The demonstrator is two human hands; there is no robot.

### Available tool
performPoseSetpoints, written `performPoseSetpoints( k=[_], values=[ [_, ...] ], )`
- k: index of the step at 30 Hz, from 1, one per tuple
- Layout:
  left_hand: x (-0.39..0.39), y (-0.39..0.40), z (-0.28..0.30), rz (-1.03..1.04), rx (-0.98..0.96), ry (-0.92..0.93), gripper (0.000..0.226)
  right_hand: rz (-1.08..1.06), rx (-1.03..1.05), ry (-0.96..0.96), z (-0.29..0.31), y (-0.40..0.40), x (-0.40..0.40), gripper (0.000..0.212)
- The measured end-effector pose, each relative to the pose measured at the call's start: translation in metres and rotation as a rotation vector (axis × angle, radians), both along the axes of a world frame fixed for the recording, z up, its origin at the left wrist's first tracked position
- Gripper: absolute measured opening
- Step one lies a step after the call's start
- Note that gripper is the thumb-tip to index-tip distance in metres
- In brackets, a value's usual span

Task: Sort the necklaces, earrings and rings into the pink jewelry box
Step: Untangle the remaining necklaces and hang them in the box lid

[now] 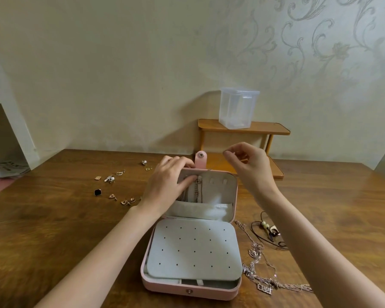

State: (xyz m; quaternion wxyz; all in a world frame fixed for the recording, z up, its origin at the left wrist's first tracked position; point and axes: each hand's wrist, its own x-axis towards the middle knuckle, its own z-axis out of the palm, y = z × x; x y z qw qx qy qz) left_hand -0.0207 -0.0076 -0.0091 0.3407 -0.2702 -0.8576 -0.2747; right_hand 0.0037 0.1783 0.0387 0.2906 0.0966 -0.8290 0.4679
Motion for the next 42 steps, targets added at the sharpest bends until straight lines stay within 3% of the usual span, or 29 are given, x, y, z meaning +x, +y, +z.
performPoseSetpoints(
  k=[10, 20, 30, 33, 37, 42],
  values=[
    [0.000, 0.001, 0.001, -0.008, 0.012, -0.015, 0.012, 0.019, 0.013, -0.012, 0.001, 0.010, 0.003, 0.005],
    [-0.001, -0.001, 0.001, -0.012, -0.004, -0.062, 0.013, 0.110, 0.489, 0.019, -0.012, -0.014, 0.006, 0.020],
    [0.000, 0.000, 0.002, 0.008, 0.012, -0.091, 0.015, 0.172, 0.540, -0.012, -0.018, -0.017, 0.008, 0.014],
    [0.000, -0.001, 0.002, 0.011, 0.006, -0.098, 0.016, 0.121, 0.531, -0.034, -0.018, -0.015, 0.009, 0.014],
    [-0.001, 0.001, 0.002, 0.033, 0.012, -0.117, 0.017, 0.008, 0.697, -0.088, -0.030, -0.015, 0.013, 0.026],
    [0.000, 0.001, 0.001, 0.051, 0.013, -0.097, 0.016, -0.201, 0.518, -0.084, -0.048, -0.026, 0.020, 0.020]
  ],
)
